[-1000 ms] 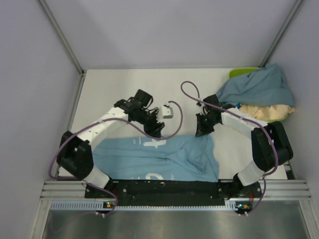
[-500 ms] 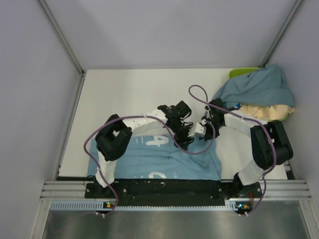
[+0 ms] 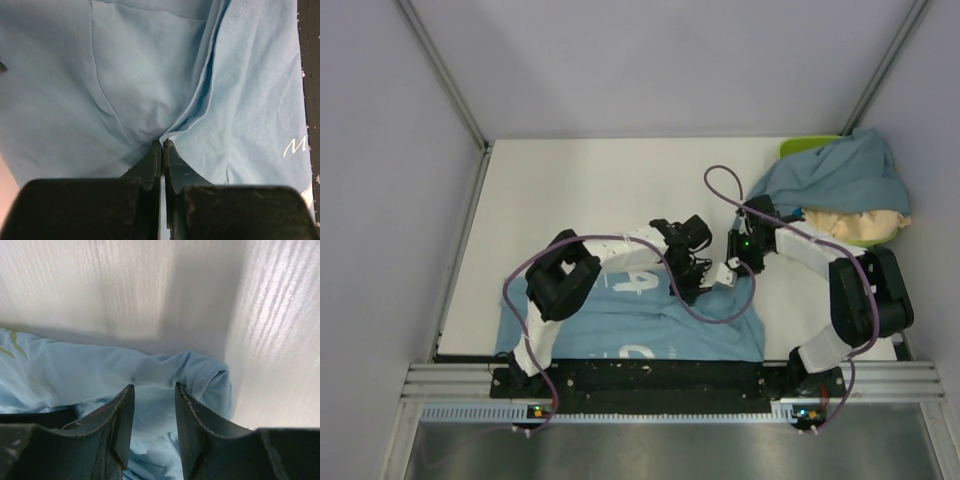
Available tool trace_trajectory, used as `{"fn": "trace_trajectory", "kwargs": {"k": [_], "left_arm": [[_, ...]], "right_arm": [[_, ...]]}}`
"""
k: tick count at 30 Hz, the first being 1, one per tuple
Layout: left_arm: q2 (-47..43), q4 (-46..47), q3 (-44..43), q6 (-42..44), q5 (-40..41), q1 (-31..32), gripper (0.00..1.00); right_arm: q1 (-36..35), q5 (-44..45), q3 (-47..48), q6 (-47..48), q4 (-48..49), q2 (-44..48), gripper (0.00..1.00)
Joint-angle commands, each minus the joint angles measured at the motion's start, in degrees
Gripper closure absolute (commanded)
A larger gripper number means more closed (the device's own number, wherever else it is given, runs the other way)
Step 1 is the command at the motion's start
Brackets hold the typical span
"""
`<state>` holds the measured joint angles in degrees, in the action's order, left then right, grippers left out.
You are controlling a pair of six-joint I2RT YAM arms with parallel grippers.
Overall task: Fold and stack the t-shirts
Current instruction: Fold the other side of the tshirt into a rectangle, then rotate the tshirt 90 degrees
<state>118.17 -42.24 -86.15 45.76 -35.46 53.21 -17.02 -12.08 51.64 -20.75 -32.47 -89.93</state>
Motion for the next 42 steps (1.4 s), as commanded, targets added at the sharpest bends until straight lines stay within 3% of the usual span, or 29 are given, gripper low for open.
{"fn": "trace_trajectory", "kwargs": {"k": [1, 4, 6, 10, 14, 21, 27, 31, 35, 37, 42], "left_arm": [[-3.6, -4.3, -0.4, 0.7, 0.0, 0.0, 1.0], [-5.9, -8.3, 1.2, 2.7, -2.8, 0.7, 1.0], [-6.6, -11.4, 2.6, 4.9, -4.0, 2.3, 0.94], [-6.6, -15.0, 4.6, 6.9, -3.6, 5.2, 0.63], [-7.9, -20.3, 3.8, 9.0, -5.3, 5.2, 0.48], [-10.2, -33.8, -0.5, 19.5, -12.3, 5.2, 0.44], [-9.7, -22.4, -0.2, 7.3, -5.2, 3.2, 0.5], [-13.7, -15.3, 0.7, -2.7, 3.4, -3.9, 0.49], [-20.5, -13.3, 5.2, -5.2, 9.4, -17.0, 0.48], [-23.3, -13.2, 8.4, -5.1, 11.2, -24.3, 0.48], [-27.2, -9.5, 17.8, -4.4, 18.3, -44.3, 0.53]], "right_arm": [[2.0, 2.6, 0.7, 0.9, 0.0, 2.5, 0.62], [2.2, 2.1, 0.8, 1.3, 0.0, 1.3, 0.62], [2.1, 1.9, 0.8, 1.4, 0.2, 1.0, 0.62], [2.2, 2.7, 0.8, 1.5, 0.0, 1.7, 0.6], [2.3, 4.0, 0.6, 1.6, -0.7, 3.6, 0.58], [3.7, 6.3, 0.9, 1.8, -2.0, 6.3, 0.49], [5.1, 7.3, 1.8, 2.5, -1.8, 4.0, 0.44], [5.4, 7.3, 3.6, 3.8, -0.9, -2.0, 0.49], [5.3, 2.4, 5.6, 4.7, 0.5, -6.7, 0.84], [5.2, 0.7, 7.6, 5.2, 0.5, -8.6, 0.97], [4.4, -0.5, 18.9, 6.1, 0.5, -15.9, 1.0]]}}
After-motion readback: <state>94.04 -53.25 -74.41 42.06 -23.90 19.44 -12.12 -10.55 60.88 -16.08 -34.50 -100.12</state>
